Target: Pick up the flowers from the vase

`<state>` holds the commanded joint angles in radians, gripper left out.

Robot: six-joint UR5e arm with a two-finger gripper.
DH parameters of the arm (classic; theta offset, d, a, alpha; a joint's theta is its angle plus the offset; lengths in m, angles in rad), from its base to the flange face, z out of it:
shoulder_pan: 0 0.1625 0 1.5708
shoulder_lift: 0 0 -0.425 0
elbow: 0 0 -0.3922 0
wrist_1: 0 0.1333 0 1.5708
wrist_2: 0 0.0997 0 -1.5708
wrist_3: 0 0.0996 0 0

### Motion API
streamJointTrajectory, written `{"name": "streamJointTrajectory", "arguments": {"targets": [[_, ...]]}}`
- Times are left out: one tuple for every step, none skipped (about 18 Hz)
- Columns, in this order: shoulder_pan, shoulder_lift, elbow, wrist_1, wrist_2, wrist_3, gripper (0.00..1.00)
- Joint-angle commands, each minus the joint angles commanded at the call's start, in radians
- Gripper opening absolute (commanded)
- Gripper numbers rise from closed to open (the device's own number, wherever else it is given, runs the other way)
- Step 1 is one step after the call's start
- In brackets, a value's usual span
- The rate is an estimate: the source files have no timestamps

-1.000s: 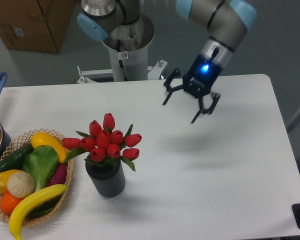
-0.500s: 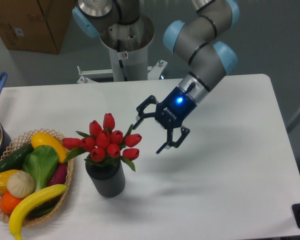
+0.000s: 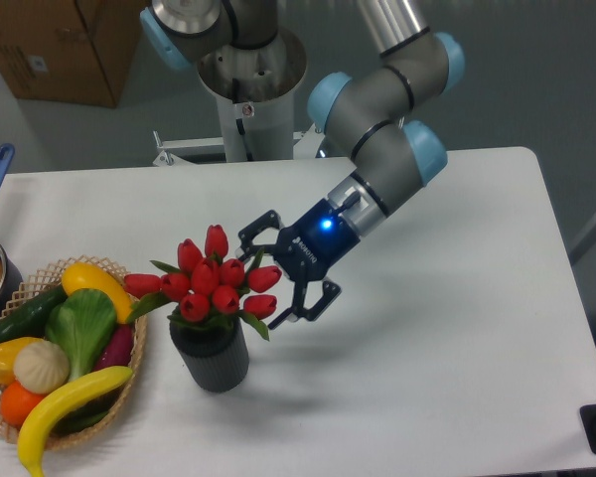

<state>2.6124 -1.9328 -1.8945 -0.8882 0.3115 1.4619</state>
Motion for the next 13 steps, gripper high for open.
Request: {"name": "streamJointTrajectory", "arguments": {"targets": [[-0.011, 0.000, -0.003, 0.000, -0.006, 0.000, 1.00], [-0.015, 0.000, -0.006, 0.000, -0.012, 0.000, 1.00], [-0.023, 0.000, -0.005, 0.000, -0.015, 0.000, 1.00], [-0.032, 0.000, 0.000, 0.000, -0.018, 0.000, 1.00], [-0.035, 0.001, 0.000, 0.000, -0.020, 0.000, 0.99], [-0.035, 0.003, 0.000, 0.000, -0.020, 0.000, 0.82], [-0.035, 0.003, 0.000, 0.002, -0.020, 0.002, 0.64], [-0.031, 0.005, 0.000, 0.002, -0.018, 0.003, 0.45], [-0.028, 0.006, 0.000, 0.002, -0.018, 0.005, 0.30], [-0.025, 0.006, -0.002, 0.003, -0.018, 0.005, 0.18], [-0.023, 0.008, -0.006, 0.003, -0.018, 0.005, 0.08], [-0.025, 0.012, -0.017, 0.003, -0.018, 0.006, 0.02], [-0.023, 0.021, -0.024, 0.003, -0.018, 0.005, 0.01]]}}
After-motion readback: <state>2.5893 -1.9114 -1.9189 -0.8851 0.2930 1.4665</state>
